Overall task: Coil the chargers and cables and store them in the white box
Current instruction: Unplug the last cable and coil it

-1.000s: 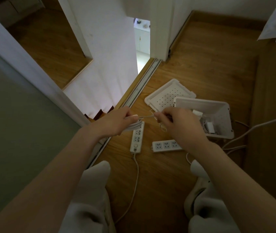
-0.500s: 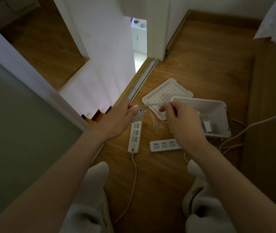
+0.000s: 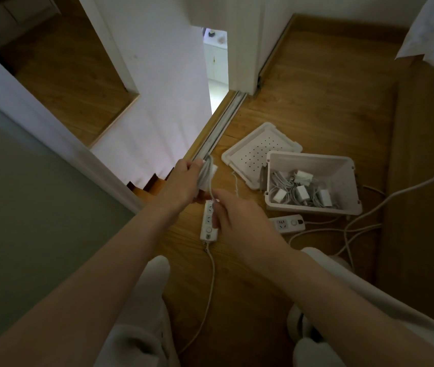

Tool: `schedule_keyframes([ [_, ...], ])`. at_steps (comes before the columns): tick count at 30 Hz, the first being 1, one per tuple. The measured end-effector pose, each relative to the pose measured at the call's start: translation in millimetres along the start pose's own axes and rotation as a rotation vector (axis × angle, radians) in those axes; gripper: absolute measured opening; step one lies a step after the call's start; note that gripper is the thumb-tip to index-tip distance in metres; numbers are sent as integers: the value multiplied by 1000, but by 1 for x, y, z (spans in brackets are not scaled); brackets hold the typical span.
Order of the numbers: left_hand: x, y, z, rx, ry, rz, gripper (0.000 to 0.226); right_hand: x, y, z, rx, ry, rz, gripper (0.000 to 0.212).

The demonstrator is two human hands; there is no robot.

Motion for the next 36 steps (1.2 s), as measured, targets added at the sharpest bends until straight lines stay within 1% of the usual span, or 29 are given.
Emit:
schedule_keyframes([
  [2,-3,2,-3,109,175,16,27,-12,-1,0,13,15,-41,22],
  [4,-9,9,-6,265,502,-1,34,-22,-1,-1,35,56,-74,25],
  [5,-11,13,-4,311,664,-24,36,-25,-1,0,42,69,-85,26],
  [8,-15,17,7,303,1056,-182,33,-26,-3,9,47,128,-120,27],
  [9,-14,18,12,295,1129,-238,30,-25,-5,14,46,182,-138,26],
  [10,-12,19,15,279,1149,-292,27,-24,-7,18,45,241,-152,23],
  [12,-10,23,24,212,1098,-434,27,-19,-10,26,37,262,-174,9],
  [13,-10,26,28,179,1058,-509,29,-14,-12,27,25,223,-180,15],
  [14,-10,28,30,155,1019,-565,31,-9,-14,29,6,179,-192,25],
  [16,-7,29,30,136,956,-636,35,2,-16,32,-15,138,-194,36],
  [19,2,32,31,73,812,-676,40,18,-21,41,12,241,-124,42],
  [21,10,33,32,14,696,-652,41,26,-22,50,-1,307,-113,40],
  [23,23,31,30,-27,483,-547,42,37,-23,60,-42,326,-94,38],
  [24,28,30,28,-47,360,-499,43,43,-24,63,-58,310,-58,40],
  [25,31,30,28,-70,258,-481,42,50,-24,63,-62,293,-10,41],
  [27,30,31,28,-132,122,-515,38,59,-24,54,-37,294,74,38],
  [30,28,28,23,-184,-7,-516,30,63,-19,32,21,368,151,34],
  [32,29,25,22,-204,-38,-485,30,66,-16,24,49,407,205,33],
  [36,28,23,26,-240,-74,-435,31,72,-14,14,76,373,311,26],
])
Point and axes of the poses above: each hand's wrist, its own y-axis away from the middle knuckle, its own x-axis out of the back of the hand, z = x × y, the point moved 6 cm from there along -y, towards the middle knuckle
